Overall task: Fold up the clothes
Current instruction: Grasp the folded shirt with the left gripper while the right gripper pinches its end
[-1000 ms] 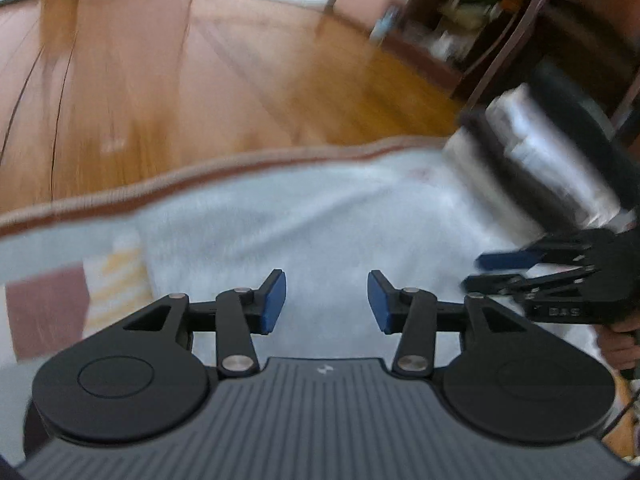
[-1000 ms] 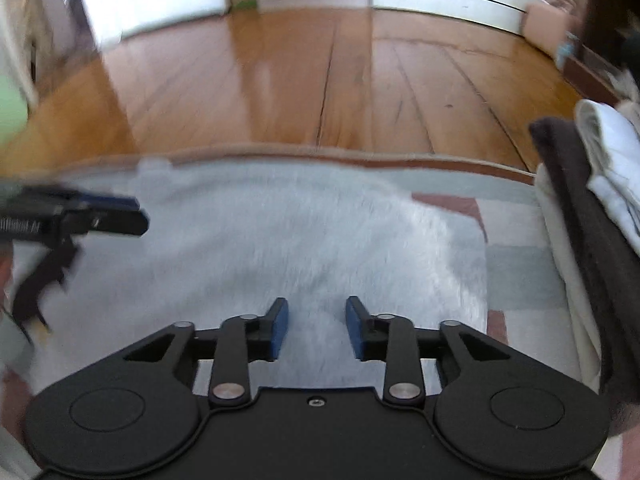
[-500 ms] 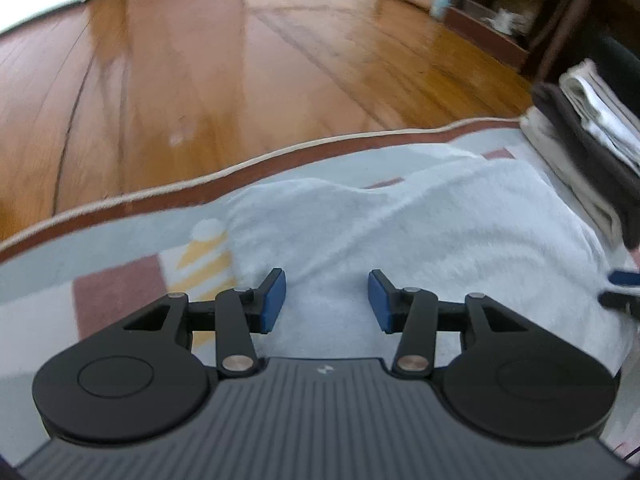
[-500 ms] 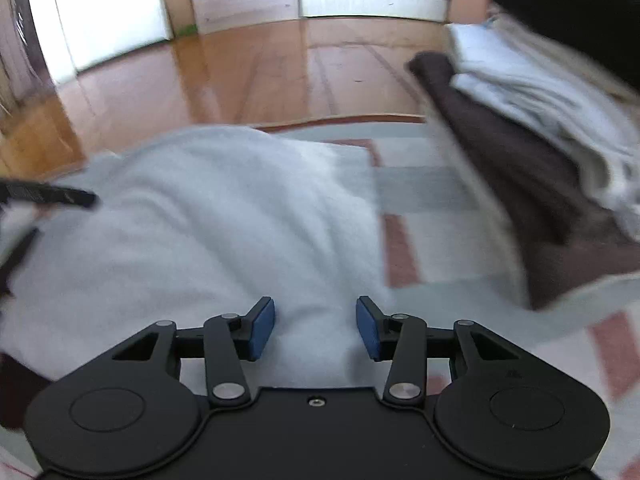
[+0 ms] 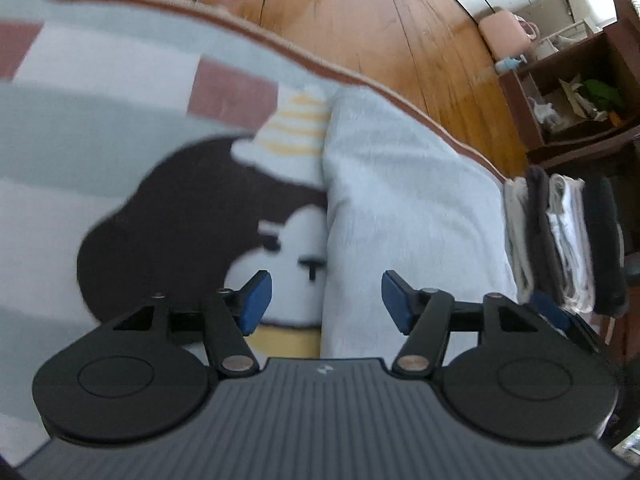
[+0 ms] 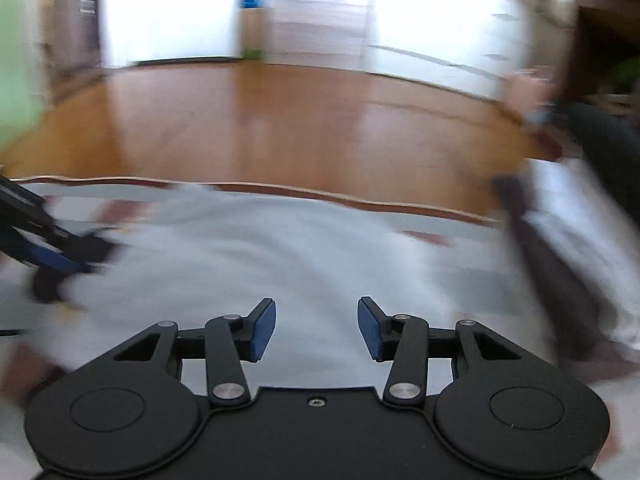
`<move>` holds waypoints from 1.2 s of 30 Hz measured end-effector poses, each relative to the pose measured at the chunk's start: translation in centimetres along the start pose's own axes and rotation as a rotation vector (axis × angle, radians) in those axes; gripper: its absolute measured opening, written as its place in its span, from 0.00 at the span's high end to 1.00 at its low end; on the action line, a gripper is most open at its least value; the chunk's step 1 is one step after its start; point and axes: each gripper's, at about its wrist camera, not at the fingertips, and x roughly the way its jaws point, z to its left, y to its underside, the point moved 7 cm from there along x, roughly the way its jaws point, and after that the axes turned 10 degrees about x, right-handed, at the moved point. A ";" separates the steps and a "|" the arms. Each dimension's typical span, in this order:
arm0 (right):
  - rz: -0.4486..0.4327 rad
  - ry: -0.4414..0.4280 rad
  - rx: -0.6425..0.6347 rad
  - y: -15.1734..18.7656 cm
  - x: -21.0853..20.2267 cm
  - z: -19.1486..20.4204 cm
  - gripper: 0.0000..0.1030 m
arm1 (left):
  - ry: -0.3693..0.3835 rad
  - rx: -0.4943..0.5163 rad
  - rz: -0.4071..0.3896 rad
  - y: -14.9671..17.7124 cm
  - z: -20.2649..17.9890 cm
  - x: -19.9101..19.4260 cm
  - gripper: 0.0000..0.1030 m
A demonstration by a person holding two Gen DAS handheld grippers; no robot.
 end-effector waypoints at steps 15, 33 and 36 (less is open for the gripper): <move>0.166 -0.180 -0.289 3.4 2.2 10.3 0.51 | 0.295 -0.135 0.130 1.1 -0.6 4.5 0.28; 0.102 -0.027 -0.639 6.6 4.2 15.8 0.31 | 0.560 -0.179 0.087 -1.0 -3.6 6.0 0.75; 0.032 0.043 -0.716 7.0 4.8 16.0 0.37 | 0.575 -0.184 0.081 -1.1 -4.0 6.0 0.75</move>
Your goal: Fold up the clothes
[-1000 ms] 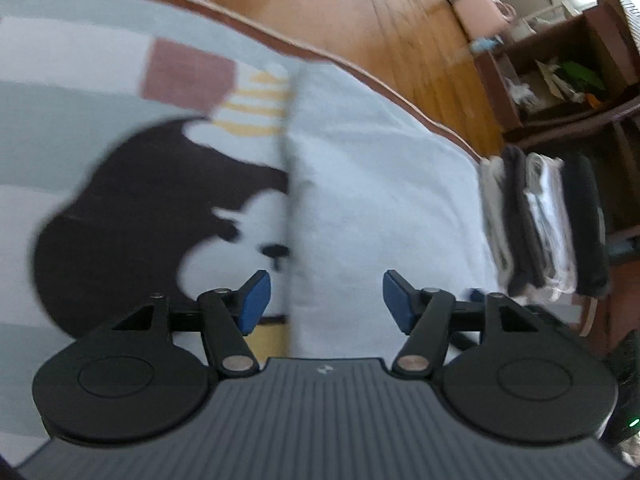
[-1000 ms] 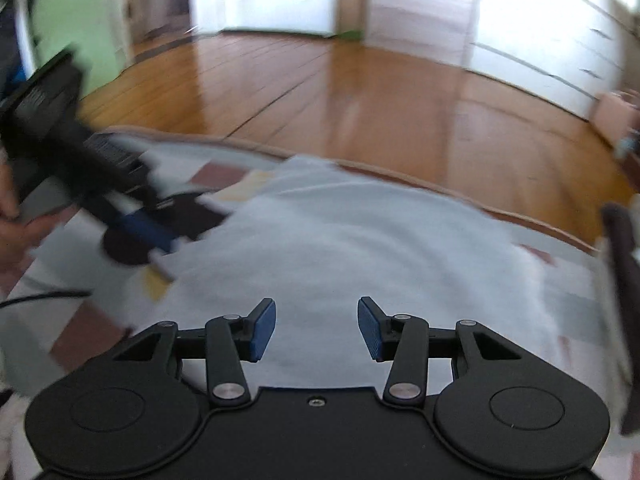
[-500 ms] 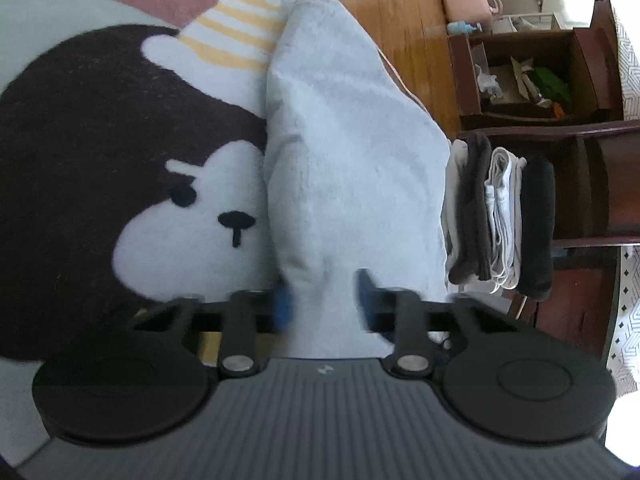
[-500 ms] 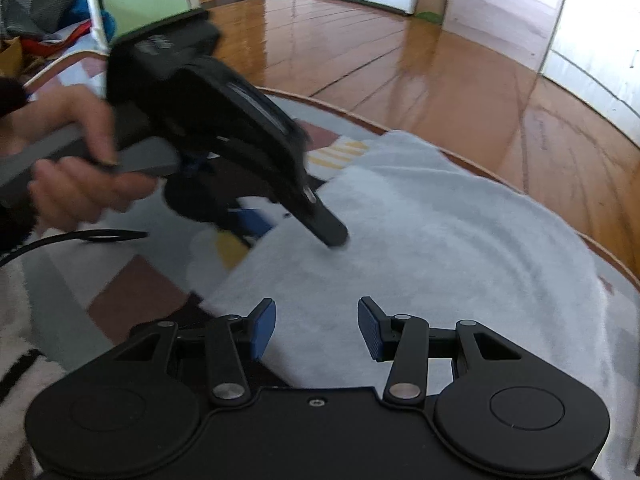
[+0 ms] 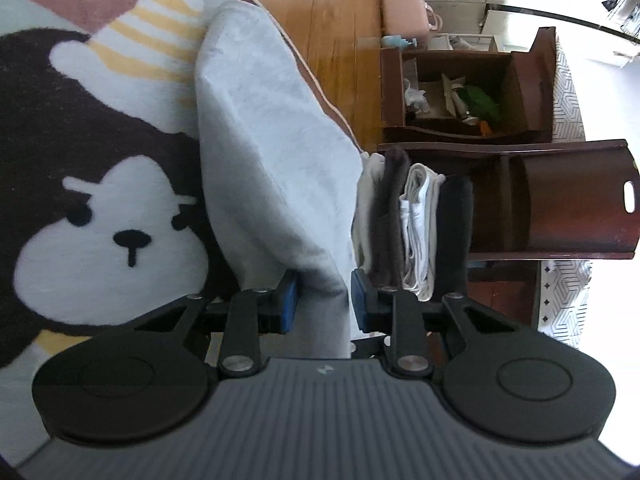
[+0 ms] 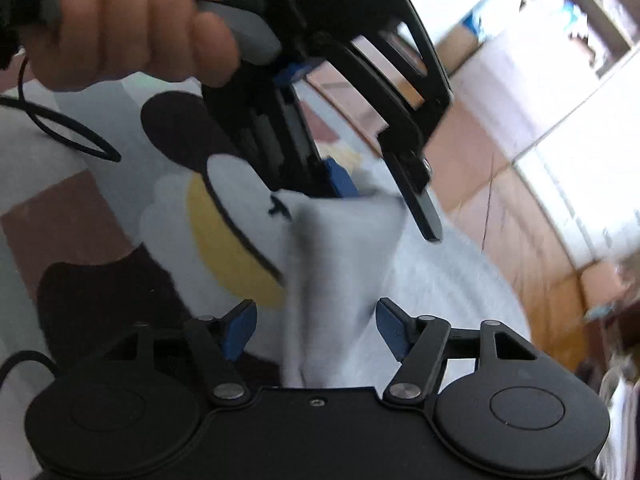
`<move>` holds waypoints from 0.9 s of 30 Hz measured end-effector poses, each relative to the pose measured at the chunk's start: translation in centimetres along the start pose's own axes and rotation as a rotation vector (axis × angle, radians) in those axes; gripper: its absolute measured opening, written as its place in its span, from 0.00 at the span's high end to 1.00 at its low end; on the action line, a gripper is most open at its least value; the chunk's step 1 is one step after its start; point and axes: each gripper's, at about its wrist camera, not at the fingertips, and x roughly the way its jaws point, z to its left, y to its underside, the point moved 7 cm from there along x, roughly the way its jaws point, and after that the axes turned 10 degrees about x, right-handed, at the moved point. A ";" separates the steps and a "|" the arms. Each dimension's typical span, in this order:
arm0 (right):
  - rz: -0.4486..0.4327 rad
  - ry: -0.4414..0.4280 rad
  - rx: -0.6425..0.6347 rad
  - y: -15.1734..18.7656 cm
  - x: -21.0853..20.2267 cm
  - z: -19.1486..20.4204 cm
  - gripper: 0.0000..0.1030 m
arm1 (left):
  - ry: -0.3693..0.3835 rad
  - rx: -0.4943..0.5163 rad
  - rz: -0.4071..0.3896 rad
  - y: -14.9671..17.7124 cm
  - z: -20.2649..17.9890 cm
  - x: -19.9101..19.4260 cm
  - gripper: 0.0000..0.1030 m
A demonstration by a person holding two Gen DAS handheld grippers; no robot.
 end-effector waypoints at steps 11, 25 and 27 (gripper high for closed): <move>0.036 -0.037 0.287 -2.1 1.2 -4.6 0.93 | -0.219 0.130 -0.172 -2.5 -0.1 -3.3 0.36; 0.030 -0.230 0.446 -2.8 -3.8 -5.9 0.92 | -0.310 0.200 -0.103 -4.3 1.6 -0.2 0.22; 0.025 -0.235 0.424 -2.6 -4.5 -6.0 0.92 | -0.319 0.192 -0.118 -4.4 1.6 -0.4 0.22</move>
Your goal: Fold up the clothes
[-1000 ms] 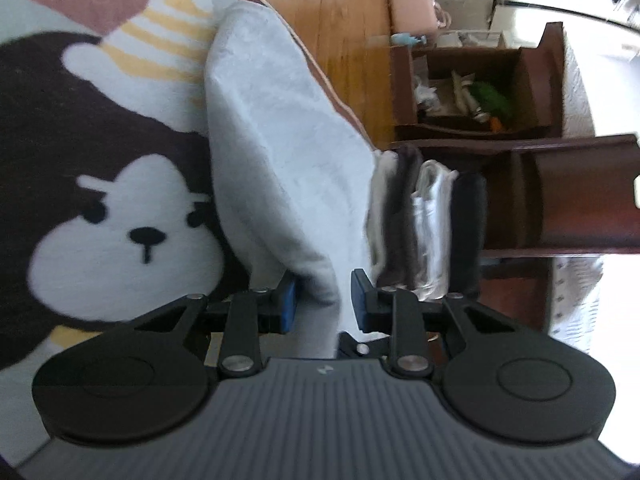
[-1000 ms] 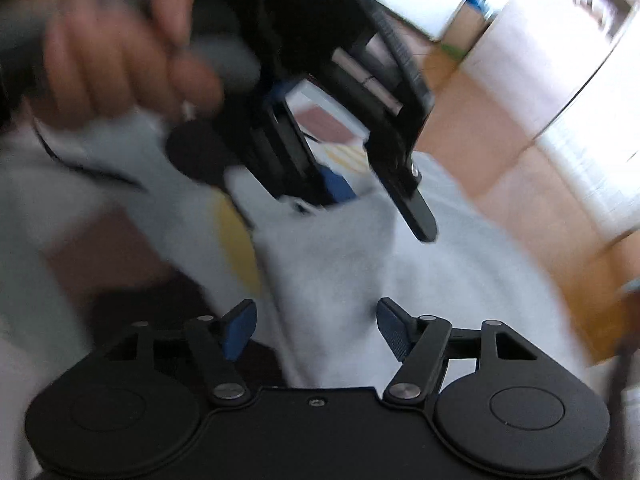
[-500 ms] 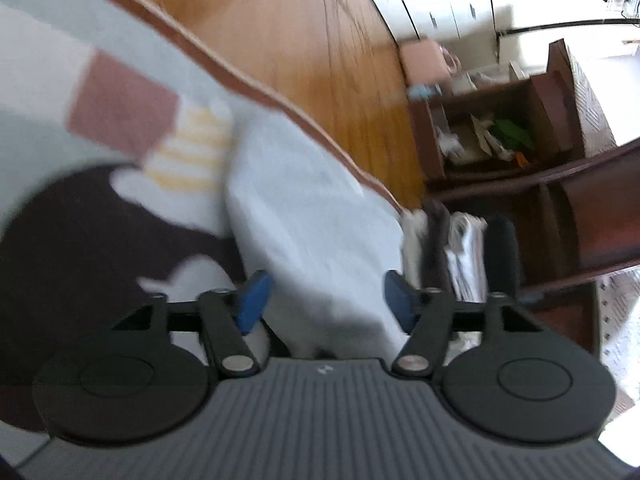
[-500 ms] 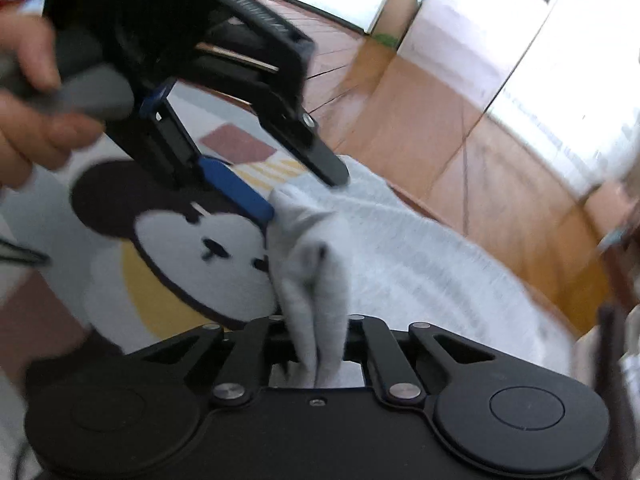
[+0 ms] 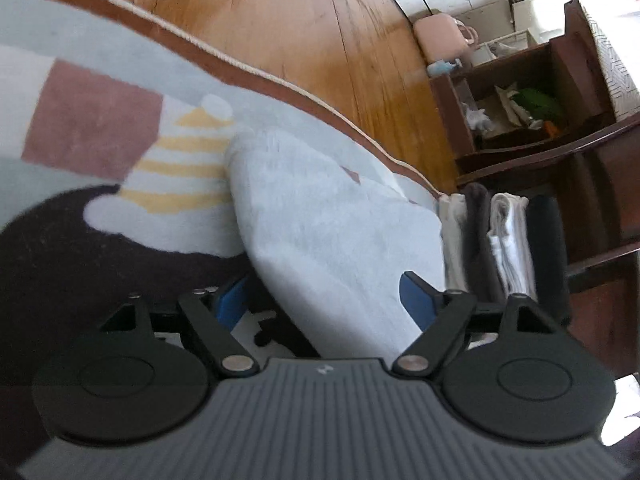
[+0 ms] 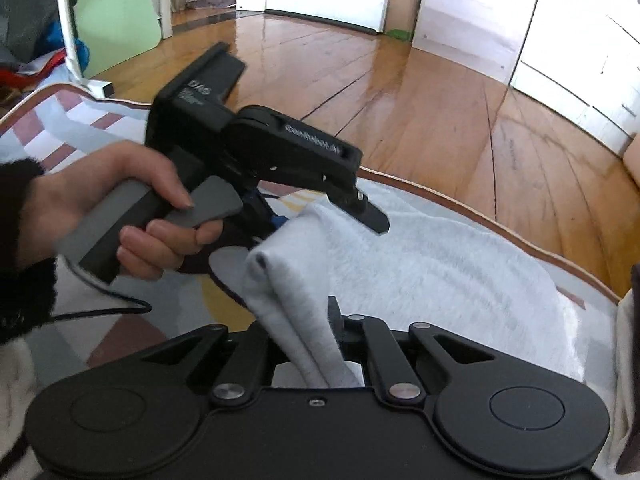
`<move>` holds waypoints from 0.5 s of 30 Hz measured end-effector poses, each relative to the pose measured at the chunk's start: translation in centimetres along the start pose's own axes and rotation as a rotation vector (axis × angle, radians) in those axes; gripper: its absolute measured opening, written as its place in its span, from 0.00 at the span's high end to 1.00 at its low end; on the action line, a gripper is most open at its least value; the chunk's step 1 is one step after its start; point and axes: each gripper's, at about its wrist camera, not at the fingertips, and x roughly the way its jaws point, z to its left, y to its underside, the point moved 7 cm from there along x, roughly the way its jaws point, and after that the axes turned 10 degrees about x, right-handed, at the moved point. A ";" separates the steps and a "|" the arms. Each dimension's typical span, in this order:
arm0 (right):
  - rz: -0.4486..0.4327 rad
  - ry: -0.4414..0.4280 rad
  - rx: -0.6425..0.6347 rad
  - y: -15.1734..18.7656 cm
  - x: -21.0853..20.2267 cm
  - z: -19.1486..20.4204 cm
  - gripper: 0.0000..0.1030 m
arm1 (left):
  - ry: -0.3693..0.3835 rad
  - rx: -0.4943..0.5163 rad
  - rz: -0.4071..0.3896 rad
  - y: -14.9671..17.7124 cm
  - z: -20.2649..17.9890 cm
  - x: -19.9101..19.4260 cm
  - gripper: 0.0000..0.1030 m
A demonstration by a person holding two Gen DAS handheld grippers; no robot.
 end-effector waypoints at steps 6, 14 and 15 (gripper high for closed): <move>-0.040 -0.062 -0.005 1.5 -2.3 0.1 0.92 | 0.128 -0.156 -0.089 0.3 1.1 -0.9 0.91; -0.168 -0.125 -0.018 -0.8 -4.0 1.3 0.92 | -0.154 0.140 -0.220 -1.8 -3.5 -7.8 0.91; -0.184 -0.148 -0.040 -1.5 -4.3 2.2 0.92 | -0.251 0.193 -0.217 -1.5 -3.7 -9.2 0.91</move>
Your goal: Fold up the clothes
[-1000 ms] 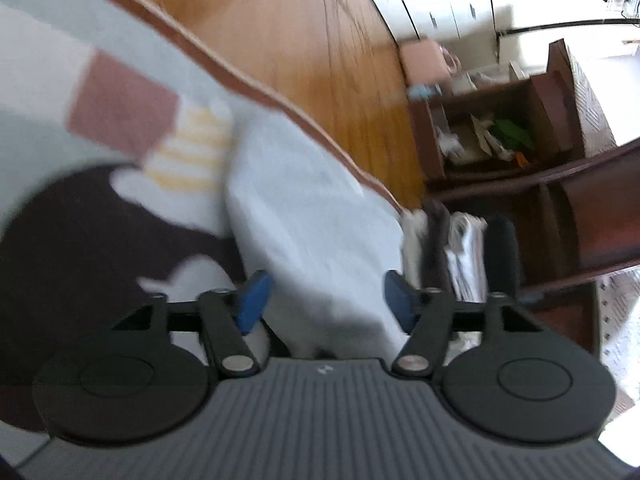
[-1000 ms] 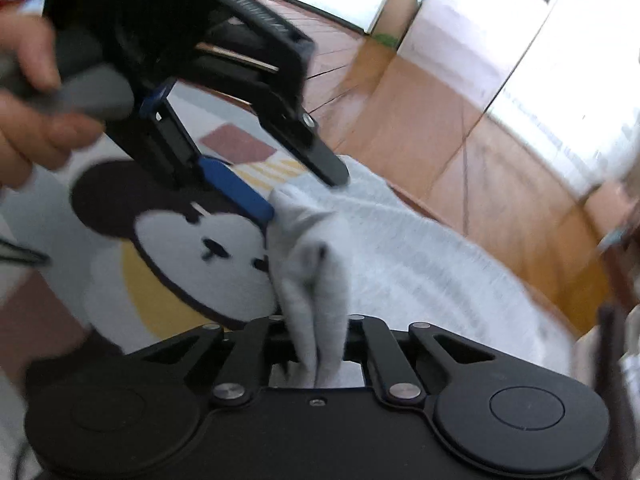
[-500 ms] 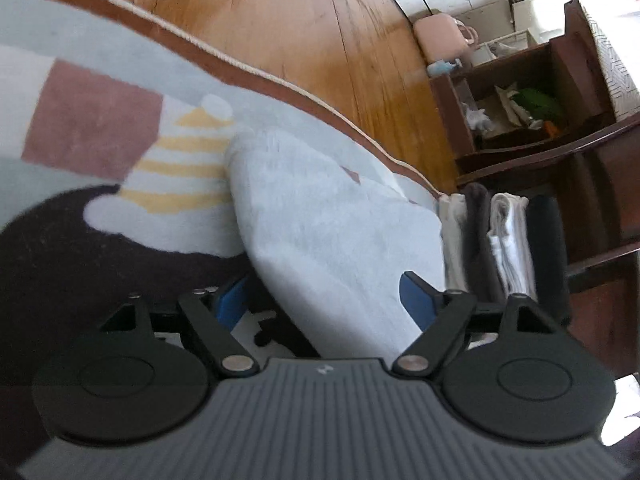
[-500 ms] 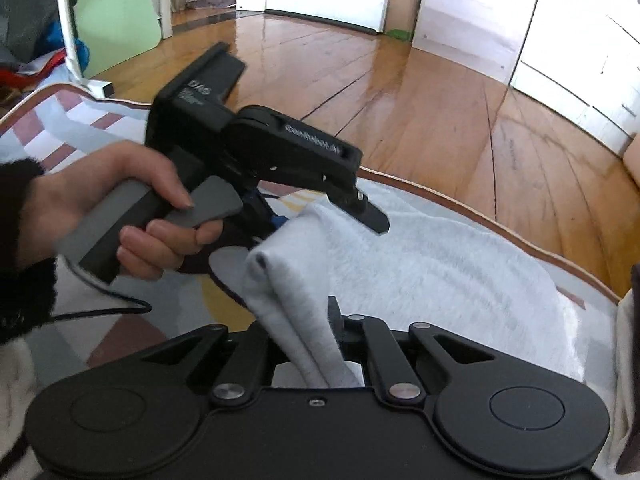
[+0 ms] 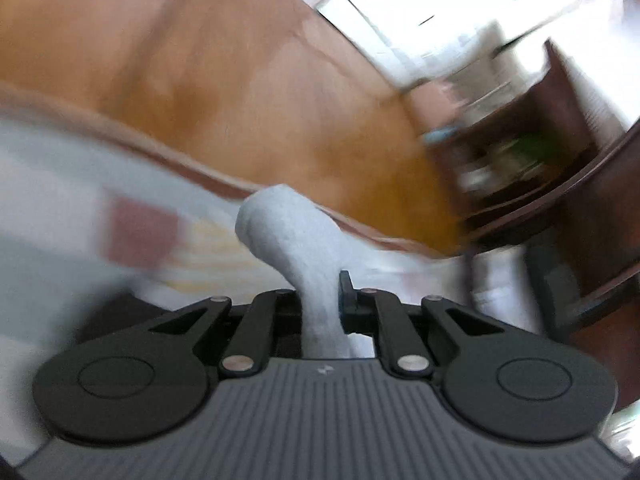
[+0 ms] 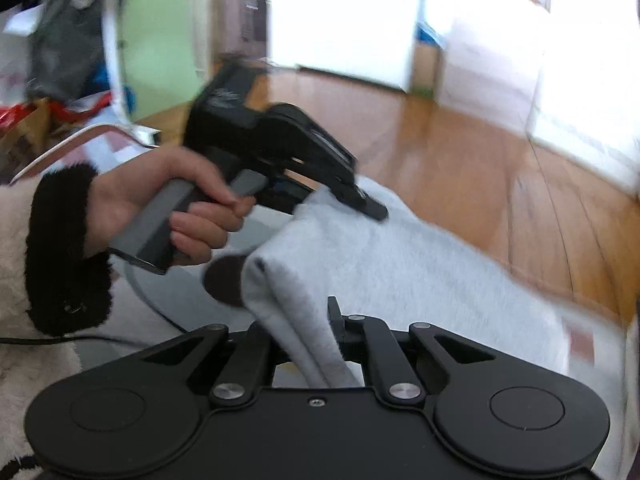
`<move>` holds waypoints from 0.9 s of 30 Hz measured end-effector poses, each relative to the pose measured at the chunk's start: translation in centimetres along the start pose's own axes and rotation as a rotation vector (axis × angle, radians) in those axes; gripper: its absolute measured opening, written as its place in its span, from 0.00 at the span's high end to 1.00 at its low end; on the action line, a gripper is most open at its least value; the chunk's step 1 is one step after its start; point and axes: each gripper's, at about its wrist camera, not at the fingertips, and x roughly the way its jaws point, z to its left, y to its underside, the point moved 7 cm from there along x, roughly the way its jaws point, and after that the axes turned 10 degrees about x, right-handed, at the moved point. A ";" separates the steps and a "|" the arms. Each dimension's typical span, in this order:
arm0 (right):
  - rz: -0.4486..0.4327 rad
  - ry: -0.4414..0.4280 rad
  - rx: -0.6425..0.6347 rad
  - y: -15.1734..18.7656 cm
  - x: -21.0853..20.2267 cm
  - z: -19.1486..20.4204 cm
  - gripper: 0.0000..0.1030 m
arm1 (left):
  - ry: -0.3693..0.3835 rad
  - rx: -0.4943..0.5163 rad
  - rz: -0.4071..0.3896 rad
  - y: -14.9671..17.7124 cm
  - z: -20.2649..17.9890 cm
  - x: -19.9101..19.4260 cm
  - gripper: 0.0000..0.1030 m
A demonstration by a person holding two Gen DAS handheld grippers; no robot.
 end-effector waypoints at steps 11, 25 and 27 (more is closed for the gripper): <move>0.044 -0.211 0.208 1.1 4.2 2.7 0.93 | -0.064 -0.203 0.085 3.3 8.4 -4.3 0.92; -0.066 0.027 0.550 5.2 -0.2 -8.7 0.93 | 0.287 0.083 -0.129 1.0 -5.1 -0.9 0.42; -0.054 0.062 0.573 6.1 -0.3 -9.6 0.93 | 0.310 0.142 -0.133 1.0 -6.8 -0.1 0.41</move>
